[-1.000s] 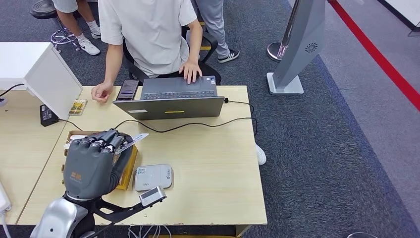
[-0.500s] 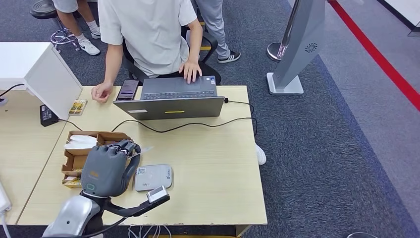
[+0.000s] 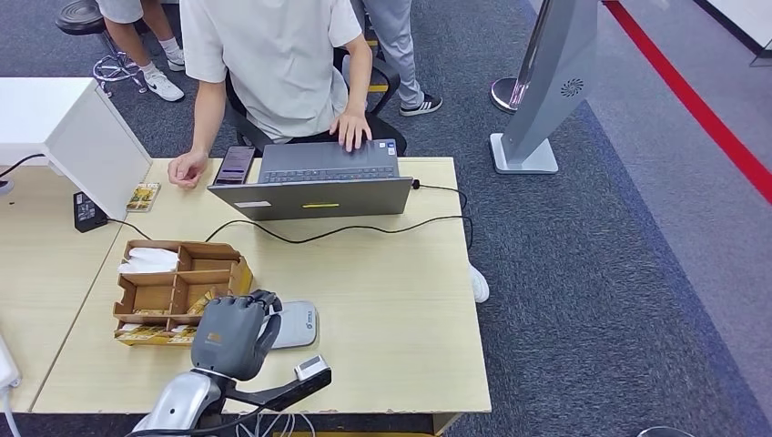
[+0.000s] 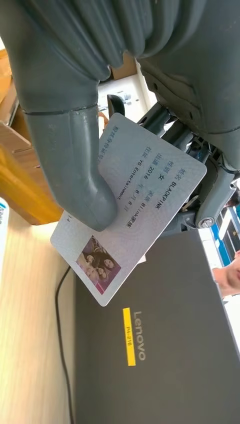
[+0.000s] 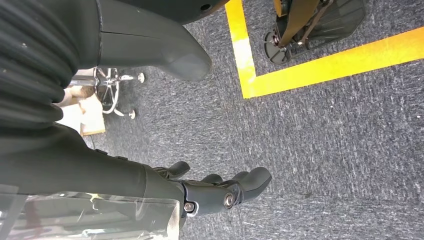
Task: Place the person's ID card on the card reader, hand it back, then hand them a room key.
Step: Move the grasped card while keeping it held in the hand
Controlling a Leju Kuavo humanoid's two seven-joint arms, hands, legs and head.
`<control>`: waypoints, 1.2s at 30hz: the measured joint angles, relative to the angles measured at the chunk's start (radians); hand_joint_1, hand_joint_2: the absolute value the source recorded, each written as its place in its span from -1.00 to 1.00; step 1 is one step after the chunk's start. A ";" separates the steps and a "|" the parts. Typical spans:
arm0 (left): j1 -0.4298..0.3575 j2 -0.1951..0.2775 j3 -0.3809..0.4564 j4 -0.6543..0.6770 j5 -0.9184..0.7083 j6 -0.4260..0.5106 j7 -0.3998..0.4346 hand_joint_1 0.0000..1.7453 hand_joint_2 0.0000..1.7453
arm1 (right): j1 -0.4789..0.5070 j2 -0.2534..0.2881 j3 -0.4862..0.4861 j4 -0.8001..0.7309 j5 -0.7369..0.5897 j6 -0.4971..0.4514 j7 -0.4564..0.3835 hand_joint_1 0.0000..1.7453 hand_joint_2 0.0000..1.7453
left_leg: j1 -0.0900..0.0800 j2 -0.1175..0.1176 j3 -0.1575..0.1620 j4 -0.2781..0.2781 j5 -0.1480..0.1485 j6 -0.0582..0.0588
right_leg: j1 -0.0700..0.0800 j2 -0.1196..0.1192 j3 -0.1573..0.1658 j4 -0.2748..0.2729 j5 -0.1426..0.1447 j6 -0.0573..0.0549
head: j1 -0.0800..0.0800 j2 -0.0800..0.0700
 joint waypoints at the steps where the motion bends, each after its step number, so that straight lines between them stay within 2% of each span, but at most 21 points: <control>1: 0.001 -0.001 0.000 0.002 0.000 -0.002 0.000 1.00 1.00 | 0.000 0.000 0.000 0.000 0.000 0.000 0.000 -1.00 1.00 | 0.000 0.000 0.000 0.000 0.000 0.000 | 0.000 0.000 0.000 0.000 0.000 0.000 | 0.000 0.000; 9: 0.003 -0.004 0.000 0.028 -0.003 -0.051 0.022 1.00 1.00 | 0.000 0.000 -0.002 0.000 0.004 -0.001 0.009 -1.00 1.00 | 0.000 0.000 0.000 0.000 0.000 0.000 | 0.000 0.000 0.000 0.000 0.000 0.000 | 0.000 0.000; 19: 0.001 -0.022 0.030 0.092 -0.034 -0.058 0.080 1.00 1.00 | 0.000 0.000 -0.004 0.000 0.022 -0.001 0.014 -1.00 1.00 | 0.000 0.000 0.000 0.000 0.000 0.000 | 0.000 0.000 0.000 0.000 0.000 0.000 | 0.000 0.000; 36: -0.004 -0.059 0.084 0.172 -0.043 -0.077 0.093 1.00 1.00 | 0.000 0.000 -0.004 0.000 0.036 -0.001 0.015 -1.00 1.00 | 0.000 0.000 0.000 0.000 0.000 0.000 | 0.000 0.000 0.000 0.000 0.000 0.000 | 0.000 0.000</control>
